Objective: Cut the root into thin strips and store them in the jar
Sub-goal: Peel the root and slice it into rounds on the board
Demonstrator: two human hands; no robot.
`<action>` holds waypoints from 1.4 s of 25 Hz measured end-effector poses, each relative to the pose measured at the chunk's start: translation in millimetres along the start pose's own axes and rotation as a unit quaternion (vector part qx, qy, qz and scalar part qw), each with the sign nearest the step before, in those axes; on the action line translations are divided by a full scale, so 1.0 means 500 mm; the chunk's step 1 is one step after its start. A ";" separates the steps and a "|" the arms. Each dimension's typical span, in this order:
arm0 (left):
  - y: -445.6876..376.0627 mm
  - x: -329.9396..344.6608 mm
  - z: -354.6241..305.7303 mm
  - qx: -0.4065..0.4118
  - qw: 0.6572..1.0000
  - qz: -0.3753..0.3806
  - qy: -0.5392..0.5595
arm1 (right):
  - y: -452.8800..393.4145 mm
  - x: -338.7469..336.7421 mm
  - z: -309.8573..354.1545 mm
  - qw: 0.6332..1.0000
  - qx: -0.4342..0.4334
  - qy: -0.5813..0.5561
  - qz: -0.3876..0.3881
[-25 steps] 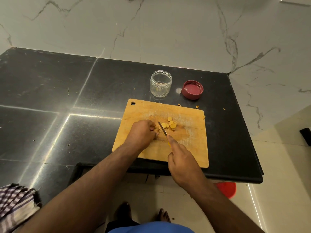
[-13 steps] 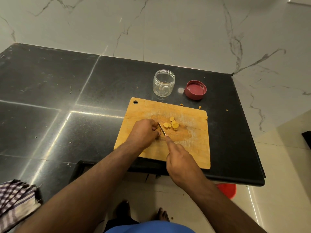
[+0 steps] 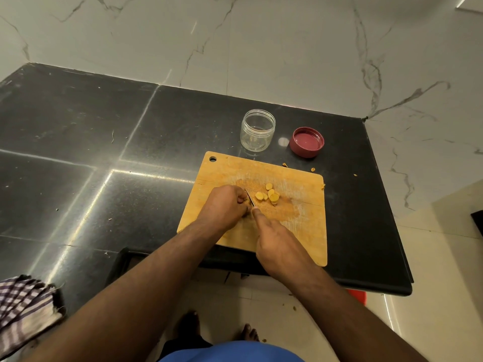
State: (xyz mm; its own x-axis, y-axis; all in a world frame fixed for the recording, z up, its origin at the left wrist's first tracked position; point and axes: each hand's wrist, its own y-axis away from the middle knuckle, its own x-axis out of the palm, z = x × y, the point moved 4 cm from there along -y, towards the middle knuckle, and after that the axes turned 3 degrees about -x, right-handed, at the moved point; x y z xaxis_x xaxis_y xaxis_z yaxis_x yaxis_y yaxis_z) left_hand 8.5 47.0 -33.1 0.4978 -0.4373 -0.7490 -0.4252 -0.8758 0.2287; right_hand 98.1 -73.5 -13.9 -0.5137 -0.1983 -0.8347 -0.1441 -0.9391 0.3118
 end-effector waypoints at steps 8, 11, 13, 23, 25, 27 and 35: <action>0.002 0.001 0.002 -0.014 1.000 -0.006 0.021 | 0.090 0.019 -0.040 0.995 0.000 -0.080 -0.059; 0.006 0.000 0.003 -0.016 1.000 -0.002 0.025 | 0.082 -0.017 -0.062 0.975 0.022 -0.195 -0.108; 0.009 0.001 0.004 -0.016 0.999 -0.003 0.028 | 0.075 -0.037 -0.078 0.948 0.048 -0.289 -0.123; 0.012 0.001 0.003 -0.019 0.998 0.001 0.057 | 0.049 -0.041 -0.091 0.939 0.090 -0.320 -0.085; 0.011 0.001 0.005 -0.026 0.998 -0.002 0.064 | 0.056 -0.046 -0.079 0.952 0.067 -0.282 -0.099; 0.011 0.003 0.008 -0.026 0.997 -0.009 0.067 | 0.065 -0.042 -0.068 0.962 0.051 -0.244 -0.110; 0.015 0.003 0.009 -0.018 0.997 -0.029 0.063 | 0.054 0.002 -0.008 0.994 -0.025 -0.060 -0.083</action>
State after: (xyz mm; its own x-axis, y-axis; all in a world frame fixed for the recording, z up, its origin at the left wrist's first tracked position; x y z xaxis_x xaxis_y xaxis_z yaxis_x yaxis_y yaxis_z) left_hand 2.7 40.9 -35.4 0.6131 -0.4056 -0.6779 -0.3665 -0.9062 0.2107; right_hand 97.3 -99.9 -8.1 -0.5835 -0.0077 -0.8121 -0.1940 -0.9697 0.1486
